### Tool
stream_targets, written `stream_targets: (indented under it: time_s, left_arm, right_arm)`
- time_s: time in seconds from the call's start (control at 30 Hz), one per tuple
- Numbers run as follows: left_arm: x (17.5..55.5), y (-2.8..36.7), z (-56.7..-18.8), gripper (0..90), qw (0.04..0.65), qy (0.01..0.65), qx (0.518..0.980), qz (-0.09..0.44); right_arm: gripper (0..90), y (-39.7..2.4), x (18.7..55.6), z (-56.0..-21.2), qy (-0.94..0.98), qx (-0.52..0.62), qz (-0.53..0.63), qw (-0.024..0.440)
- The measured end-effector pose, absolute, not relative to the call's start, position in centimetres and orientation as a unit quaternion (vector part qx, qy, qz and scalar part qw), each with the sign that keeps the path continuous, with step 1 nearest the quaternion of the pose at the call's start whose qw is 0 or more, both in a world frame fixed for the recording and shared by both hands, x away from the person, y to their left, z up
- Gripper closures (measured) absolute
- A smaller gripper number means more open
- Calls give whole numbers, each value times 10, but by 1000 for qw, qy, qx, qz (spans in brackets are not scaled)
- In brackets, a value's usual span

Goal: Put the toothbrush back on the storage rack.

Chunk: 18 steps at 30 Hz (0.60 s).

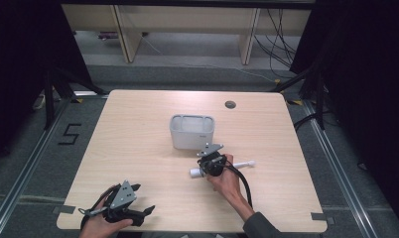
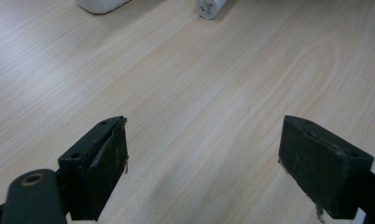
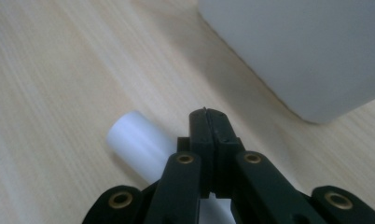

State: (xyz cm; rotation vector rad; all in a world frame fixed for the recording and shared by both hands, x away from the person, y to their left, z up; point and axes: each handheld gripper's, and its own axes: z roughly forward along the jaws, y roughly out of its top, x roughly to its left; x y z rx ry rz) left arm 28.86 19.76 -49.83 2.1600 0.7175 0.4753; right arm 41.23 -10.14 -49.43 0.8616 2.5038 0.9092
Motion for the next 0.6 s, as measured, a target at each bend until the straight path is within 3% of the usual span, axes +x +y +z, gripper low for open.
stream_targets:
  time_s: [0.6]
  left_arm:
    - [288,198,-498,151,398,287,850,189]
  right_arm:
    - [900,-124,372,-493,890,291,317,148]
